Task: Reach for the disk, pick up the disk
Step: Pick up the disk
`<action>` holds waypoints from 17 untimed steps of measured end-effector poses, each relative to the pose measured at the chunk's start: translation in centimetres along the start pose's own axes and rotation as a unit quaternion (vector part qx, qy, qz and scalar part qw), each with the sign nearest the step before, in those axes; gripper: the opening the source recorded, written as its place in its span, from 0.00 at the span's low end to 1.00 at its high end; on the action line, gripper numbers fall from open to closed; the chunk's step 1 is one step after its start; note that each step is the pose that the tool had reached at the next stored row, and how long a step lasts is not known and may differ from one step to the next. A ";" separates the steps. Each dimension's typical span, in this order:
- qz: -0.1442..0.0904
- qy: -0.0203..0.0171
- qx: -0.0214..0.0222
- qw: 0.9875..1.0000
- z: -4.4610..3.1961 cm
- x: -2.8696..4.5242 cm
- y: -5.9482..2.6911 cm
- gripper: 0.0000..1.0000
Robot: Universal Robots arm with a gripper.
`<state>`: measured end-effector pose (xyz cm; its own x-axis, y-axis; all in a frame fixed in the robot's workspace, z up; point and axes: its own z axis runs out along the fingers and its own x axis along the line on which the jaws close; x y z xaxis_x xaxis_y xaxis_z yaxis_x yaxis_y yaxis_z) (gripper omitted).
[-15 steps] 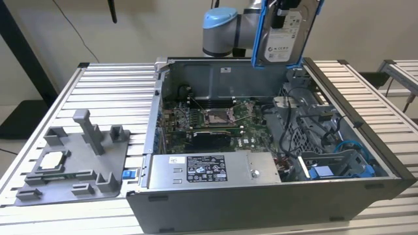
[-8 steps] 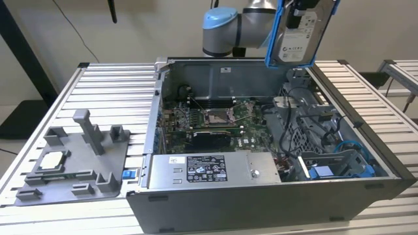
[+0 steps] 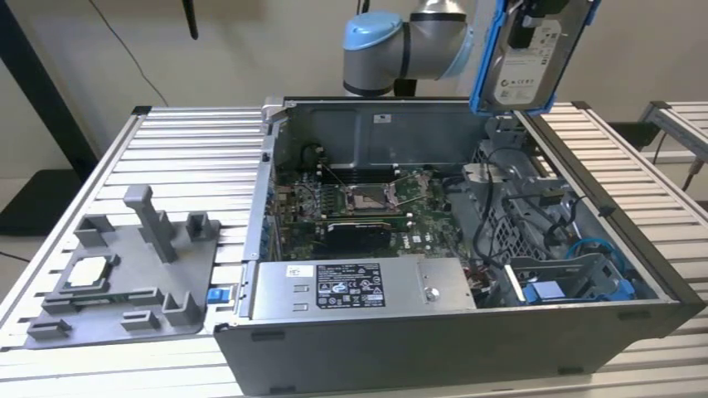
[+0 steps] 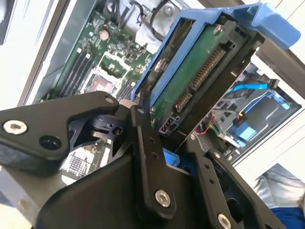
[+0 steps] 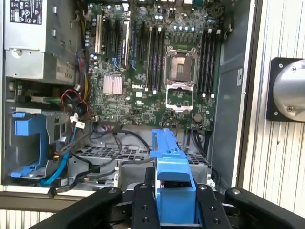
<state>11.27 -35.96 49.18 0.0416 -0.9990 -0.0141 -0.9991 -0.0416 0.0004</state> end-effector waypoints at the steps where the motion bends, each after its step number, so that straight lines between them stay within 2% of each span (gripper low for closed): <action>1: 0.000 0.000 0.000 1.000 0.00 0.00 0.00 0.00; 12: 0.000 0.000 0.000 1.000 0.00 0.03 -0.09 0.00; 17: 0.000 0.000 0.000 1.000 -0.01 0.49 -0.13 0.00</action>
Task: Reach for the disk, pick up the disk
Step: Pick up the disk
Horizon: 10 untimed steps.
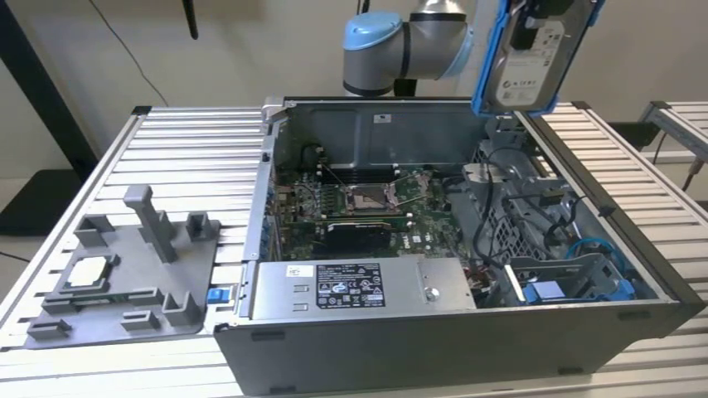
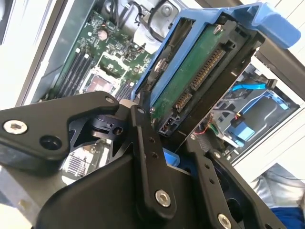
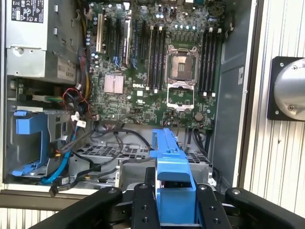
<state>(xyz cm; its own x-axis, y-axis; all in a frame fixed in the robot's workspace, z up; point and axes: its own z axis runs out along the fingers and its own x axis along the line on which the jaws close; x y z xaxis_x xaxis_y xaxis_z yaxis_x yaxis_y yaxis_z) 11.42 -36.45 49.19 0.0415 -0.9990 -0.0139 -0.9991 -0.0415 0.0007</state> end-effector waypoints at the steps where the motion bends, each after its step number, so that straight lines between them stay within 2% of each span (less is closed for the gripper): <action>1: 0.000 0.000 0.000 1.000 0.00 0.15 0.00 0.00; 10: 0.000 0.000 -0.001 1.000 -0.02 1.99 -0.06 0.00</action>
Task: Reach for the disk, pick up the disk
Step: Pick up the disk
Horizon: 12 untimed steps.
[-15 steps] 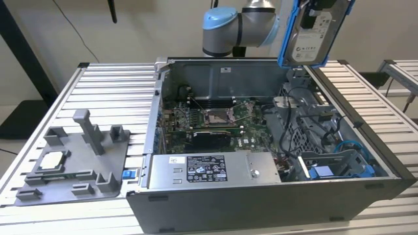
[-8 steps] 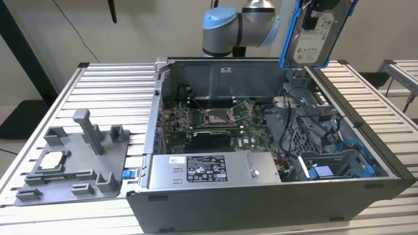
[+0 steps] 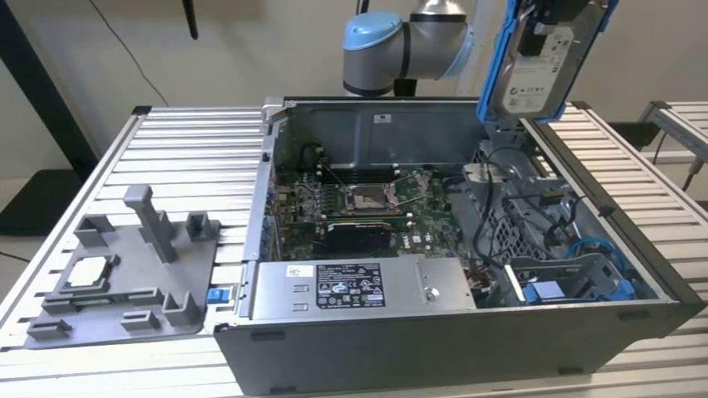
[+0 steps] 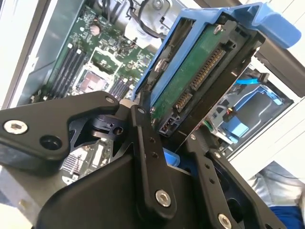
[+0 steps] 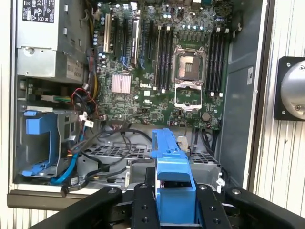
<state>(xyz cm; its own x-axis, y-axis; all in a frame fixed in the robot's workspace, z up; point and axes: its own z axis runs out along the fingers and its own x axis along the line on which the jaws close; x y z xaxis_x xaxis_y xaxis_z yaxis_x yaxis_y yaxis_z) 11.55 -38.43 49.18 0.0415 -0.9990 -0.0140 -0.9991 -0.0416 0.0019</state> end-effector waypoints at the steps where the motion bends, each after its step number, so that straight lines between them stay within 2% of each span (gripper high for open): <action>1: 0.000 0.000 0.000 1.000 0.00 0.25 0.00 0.00; 6: 0.000 0.000 0.000 1.000 -0.01 1.56 0.04 0.00; 12: 0.001 0.000 0.000 1.000 -0.03 3.84 0.12 0.00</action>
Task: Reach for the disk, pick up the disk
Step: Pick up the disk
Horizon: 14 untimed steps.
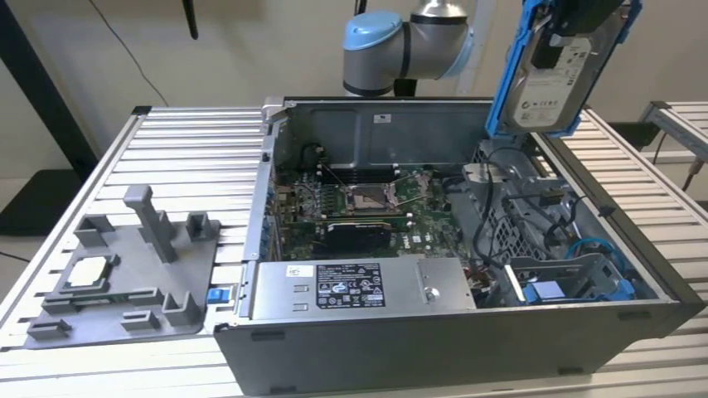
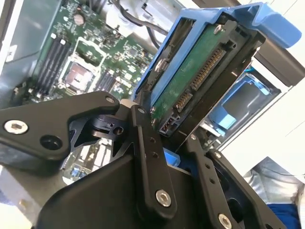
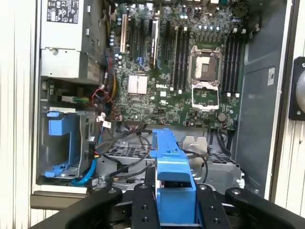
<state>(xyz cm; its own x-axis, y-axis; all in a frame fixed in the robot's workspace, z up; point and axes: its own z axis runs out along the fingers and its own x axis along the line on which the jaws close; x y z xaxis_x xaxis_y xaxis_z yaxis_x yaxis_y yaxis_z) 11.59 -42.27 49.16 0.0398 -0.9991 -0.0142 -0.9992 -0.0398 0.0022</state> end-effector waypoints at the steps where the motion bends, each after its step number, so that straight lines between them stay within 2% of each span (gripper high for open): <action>1: 0.001 0.000 0.000 1.000 -0.01 0.73 0.03 0.00; 4: 0.002 0.000 0.000 1.000 -0.01 1.94 0.08 0.00; 5: 0.002 0.000 0.000 1.000 -0.01 2.80 0.11 0.00; 12: 0.004 0.000 0.000 1.000 -0.02 5.68 0.23 0.00; 13: 0.005 0.000 0.000 1.000 -0.01 6.46 0.26 0.00; 14: 0.005 0.000 0.000 1.000 -0.01 6.86 0.28 0.00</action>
<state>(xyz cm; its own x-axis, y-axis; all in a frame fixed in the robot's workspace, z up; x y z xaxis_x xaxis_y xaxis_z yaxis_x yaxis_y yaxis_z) 11.59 -49.14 49.07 0.0297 -0.9995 -0.0141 -0.9996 -0.0297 0.0022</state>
